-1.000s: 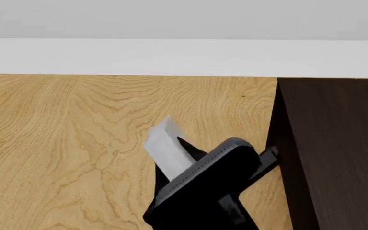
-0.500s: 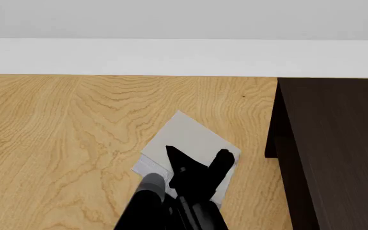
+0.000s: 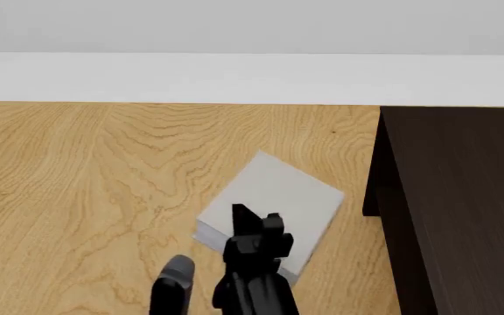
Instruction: Pick up the book on the right and place it on the cabinet shelf.
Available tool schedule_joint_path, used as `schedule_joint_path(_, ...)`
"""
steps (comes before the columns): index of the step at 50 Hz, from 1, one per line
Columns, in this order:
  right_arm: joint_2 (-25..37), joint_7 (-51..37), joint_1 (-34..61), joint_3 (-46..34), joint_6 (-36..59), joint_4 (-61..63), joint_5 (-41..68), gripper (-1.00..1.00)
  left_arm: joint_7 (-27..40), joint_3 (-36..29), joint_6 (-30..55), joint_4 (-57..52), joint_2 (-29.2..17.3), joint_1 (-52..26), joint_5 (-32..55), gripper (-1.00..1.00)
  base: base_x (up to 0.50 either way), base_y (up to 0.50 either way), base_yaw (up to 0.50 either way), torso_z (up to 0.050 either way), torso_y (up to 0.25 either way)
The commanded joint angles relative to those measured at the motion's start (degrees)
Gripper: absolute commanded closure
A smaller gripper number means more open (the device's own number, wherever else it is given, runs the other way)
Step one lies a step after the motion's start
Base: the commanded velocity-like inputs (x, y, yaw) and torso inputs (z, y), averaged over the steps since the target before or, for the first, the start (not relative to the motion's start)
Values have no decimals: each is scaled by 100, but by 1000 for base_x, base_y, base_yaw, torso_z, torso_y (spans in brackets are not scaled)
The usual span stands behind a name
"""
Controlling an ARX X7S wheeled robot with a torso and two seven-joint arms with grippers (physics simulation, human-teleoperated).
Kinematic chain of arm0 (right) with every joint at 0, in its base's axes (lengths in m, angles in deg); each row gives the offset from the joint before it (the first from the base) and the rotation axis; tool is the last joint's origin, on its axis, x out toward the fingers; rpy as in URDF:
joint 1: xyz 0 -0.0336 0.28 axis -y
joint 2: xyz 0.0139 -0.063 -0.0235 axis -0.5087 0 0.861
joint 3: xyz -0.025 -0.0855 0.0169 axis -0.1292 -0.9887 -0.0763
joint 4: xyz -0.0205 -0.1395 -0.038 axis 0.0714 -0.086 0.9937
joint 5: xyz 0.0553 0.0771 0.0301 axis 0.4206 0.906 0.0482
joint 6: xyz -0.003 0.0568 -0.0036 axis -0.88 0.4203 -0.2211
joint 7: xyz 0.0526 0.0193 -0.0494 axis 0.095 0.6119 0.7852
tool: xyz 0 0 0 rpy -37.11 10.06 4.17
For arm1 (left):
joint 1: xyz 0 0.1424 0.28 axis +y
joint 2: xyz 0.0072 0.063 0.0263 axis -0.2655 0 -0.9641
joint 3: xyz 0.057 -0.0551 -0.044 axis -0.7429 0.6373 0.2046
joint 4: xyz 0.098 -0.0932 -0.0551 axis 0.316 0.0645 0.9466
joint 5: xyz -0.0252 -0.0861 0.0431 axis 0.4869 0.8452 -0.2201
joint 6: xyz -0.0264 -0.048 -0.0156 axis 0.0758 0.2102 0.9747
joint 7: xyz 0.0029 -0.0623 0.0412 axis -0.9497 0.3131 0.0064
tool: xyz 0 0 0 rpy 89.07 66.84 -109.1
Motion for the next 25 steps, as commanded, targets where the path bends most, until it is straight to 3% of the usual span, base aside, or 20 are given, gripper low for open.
schedule_joint_path(1,-226,-326,-57,118,-315,-787,-580,100,3,-39,17,5,-17,-49,-6,-100,0,0,0,0,0)
schedule_joint_path(25,-890,-953,-382,278,-836,-2624,-577,100,-66,-58,-180,121,12,39,-56,-100,0,0,0,0,1)
